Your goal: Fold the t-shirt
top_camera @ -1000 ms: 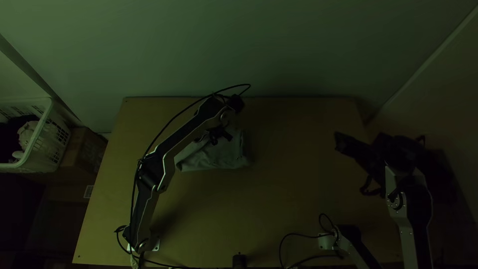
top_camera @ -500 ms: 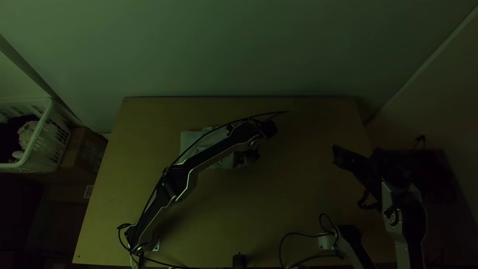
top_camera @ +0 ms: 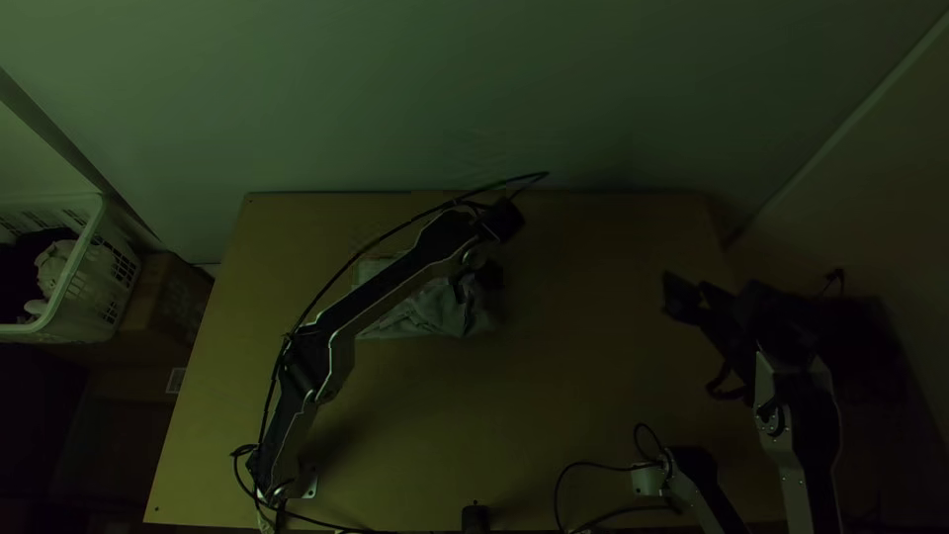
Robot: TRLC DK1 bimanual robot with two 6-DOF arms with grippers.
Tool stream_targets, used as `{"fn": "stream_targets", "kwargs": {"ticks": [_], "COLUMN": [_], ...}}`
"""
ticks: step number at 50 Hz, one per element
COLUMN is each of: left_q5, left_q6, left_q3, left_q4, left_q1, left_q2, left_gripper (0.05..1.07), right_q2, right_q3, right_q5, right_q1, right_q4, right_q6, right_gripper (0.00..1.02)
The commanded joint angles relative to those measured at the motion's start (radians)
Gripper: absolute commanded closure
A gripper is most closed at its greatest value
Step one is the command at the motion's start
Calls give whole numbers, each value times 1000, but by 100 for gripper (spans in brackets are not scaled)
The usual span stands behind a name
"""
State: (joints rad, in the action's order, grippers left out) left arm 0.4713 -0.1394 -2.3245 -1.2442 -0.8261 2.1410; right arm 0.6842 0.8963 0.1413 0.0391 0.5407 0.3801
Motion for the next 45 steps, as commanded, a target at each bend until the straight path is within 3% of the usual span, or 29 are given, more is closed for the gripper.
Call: {"fn": "stream_targets", "kwargs": {"ticks": [1,15,26,38,45], "left_q5": [-66,-108,-166,-260,-372], "left_q6": [-23,-63,-75,-39,-11], "left_q3": [-15,34,90,139,205], "left_q4": [-1,-1,-1,-1,-1], "left_q1": [41,145,278,510,674], "left_q2": [-92,-234,-378,-540,-638], "left_gripper": [10,10,10,10,10], "right_q2": [20,117,158,126,89], "right_q3": [-8,85,171,207,199], "right_q5": [-9,-9,-17,-26,-29], "right_q1": [8,33,31,2,-21], "right_q4": [-74,-200,-217,-219,-232], "right_q6": [-21,-47,-141,-239,-248], "right_gripper": [4,4,4,4,4]}}
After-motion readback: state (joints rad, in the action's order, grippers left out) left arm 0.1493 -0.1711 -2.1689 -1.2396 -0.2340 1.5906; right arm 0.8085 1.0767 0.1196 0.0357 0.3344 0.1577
